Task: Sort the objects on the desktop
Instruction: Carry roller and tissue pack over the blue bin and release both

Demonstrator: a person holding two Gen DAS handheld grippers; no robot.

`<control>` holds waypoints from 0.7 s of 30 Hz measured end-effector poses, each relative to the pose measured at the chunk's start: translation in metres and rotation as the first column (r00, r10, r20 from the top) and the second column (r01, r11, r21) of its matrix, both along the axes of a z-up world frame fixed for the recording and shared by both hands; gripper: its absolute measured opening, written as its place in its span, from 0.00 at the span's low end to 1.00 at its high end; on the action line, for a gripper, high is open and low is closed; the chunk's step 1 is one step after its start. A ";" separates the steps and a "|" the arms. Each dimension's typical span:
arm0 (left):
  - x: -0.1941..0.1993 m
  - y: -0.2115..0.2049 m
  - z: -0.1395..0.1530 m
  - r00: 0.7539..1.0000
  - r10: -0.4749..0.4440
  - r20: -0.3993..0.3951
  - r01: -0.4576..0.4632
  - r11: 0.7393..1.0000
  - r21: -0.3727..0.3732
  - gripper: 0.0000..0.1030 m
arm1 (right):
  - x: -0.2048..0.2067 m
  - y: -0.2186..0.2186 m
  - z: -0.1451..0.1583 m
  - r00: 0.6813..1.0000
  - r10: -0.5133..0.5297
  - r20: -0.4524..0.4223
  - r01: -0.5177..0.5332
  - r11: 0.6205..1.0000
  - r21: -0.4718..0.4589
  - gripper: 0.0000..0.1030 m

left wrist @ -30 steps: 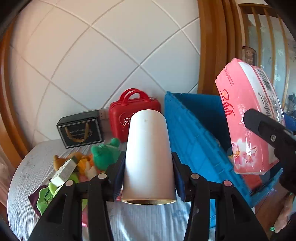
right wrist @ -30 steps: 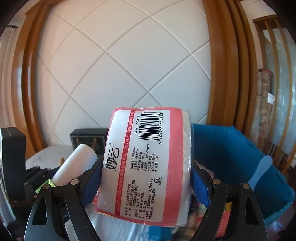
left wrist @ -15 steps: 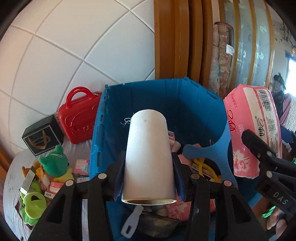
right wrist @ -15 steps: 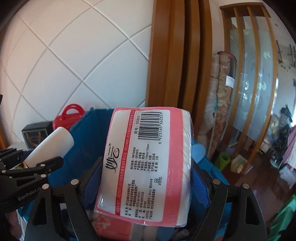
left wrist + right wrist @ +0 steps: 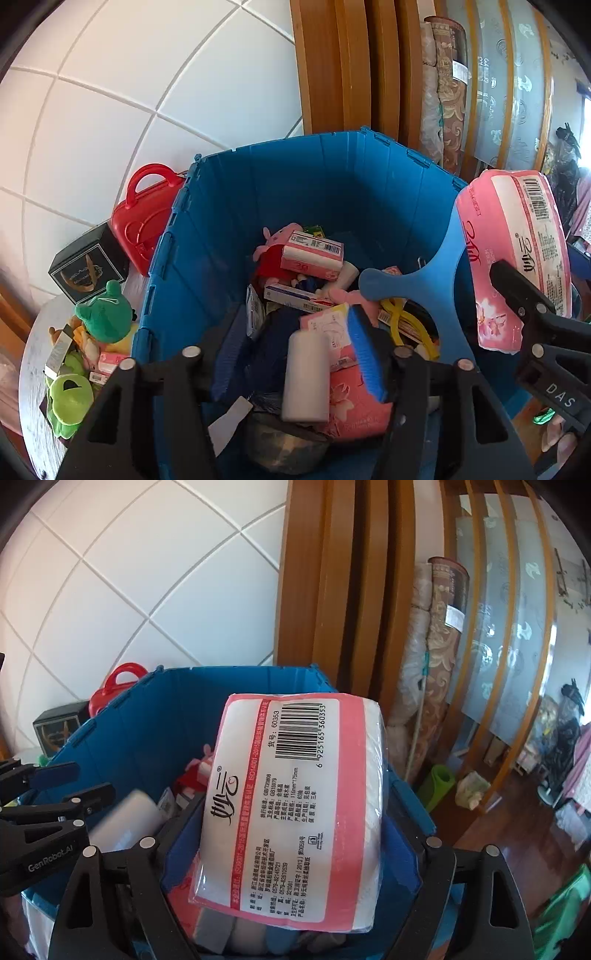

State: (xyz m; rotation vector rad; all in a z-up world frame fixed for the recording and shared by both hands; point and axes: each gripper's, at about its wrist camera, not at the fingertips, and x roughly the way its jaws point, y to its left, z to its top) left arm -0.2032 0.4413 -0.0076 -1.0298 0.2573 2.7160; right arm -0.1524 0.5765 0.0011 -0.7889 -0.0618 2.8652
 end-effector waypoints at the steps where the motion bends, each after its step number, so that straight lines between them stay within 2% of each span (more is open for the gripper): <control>1: 0.001 -0.002 0.000 1.000 0.001 -0.009 -0.001 1.000 0.000 0.71 | 0.001 0.001 0.000 1.000 0.001 -0.001 -0.001 1.000 -0.005 0.90; 3: 0.005 -0.003 0.000 1.000 0.004 -0.019 -0.005 1.000 -0.007 0.71 | 0.005 0.002 0.004 1.000 0.001 -0.024 -0.002 1.000 -0.005 0.99; 10: 0.012 -0.019 0.001 1.000 0.008 -0.004 -0.008 1.000 0.017 0.71 | 0.020 -0.001 0.017 0.996 -0.024 -0.082 0.027 0.999 0.034 1.00; 21: 0.034 -0.050 0.013 0.999 0.012 -0.032 -0.010 0.999 0.053 0.71 | 0.034 -0.017 0.023 0.997 0.019 -0.074 -0.017 0.999 0.027 1.00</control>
